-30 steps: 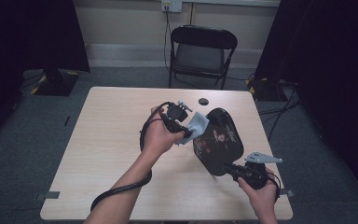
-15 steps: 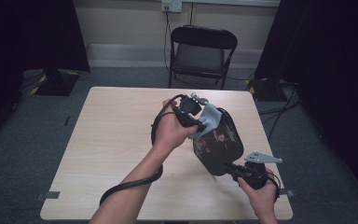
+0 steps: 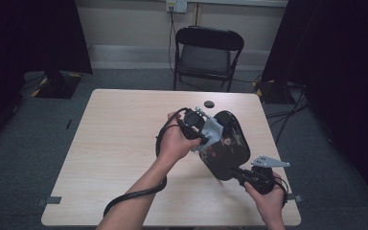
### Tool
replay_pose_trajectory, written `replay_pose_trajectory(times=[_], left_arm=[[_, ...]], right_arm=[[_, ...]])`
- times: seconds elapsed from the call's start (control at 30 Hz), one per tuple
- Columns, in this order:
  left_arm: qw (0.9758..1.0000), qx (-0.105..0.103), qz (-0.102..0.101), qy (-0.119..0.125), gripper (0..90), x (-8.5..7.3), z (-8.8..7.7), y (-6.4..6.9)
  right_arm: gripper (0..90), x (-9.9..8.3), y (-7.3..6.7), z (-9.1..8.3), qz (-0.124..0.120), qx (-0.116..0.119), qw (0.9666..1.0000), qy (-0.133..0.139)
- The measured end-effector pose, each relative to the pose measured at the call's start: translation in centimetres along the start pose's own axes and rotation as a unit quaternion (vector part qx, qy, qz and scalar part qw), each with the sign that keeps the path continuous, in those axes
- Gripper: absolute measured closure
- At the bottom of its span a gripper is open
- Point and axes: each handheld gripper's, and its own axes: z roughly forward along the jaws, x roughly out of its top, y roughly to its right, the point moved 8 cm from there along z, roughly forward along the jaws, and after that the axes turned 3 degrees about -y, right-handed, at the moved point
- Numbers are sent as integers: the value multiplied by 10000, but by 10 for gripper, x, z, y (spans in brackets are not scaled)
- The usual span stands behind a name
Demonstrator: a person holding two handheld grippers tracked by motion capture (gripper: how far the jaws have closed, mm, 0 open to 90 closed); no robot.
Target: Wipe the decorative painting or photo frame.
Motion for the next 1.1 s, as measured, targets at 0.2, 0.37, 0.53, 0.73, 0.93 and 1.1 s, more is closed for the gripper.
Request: replay_pose_trajectory(times=[0.2,0.37,0.53,0.73,0.93,1.1], left_arm=[[9999,-20,-36,-118,810,-14,15,-2],[9997,-74,-83,-225,810,-26,26,-3],[9993,-106,-130,-323,810,-38,39,-3],[9986,-112,-174,-490,809,-53,54,-4],[9974,-133,-242,-664,809,-69,69,-5],[9959,-98,-377,-814,810,-81,81,-8]], right_arm=[[791,0,0,0,-6,4,10000,-2],[791,0,0,0,-9,5,10000,-3],[790,0,0,0,-3,3,10000,-5],[790,0,0,0,0,7,10000,0],[790,0,0,0,-10,5,10000,-4],[790,0,0,0,-12,0,10000,-7]])
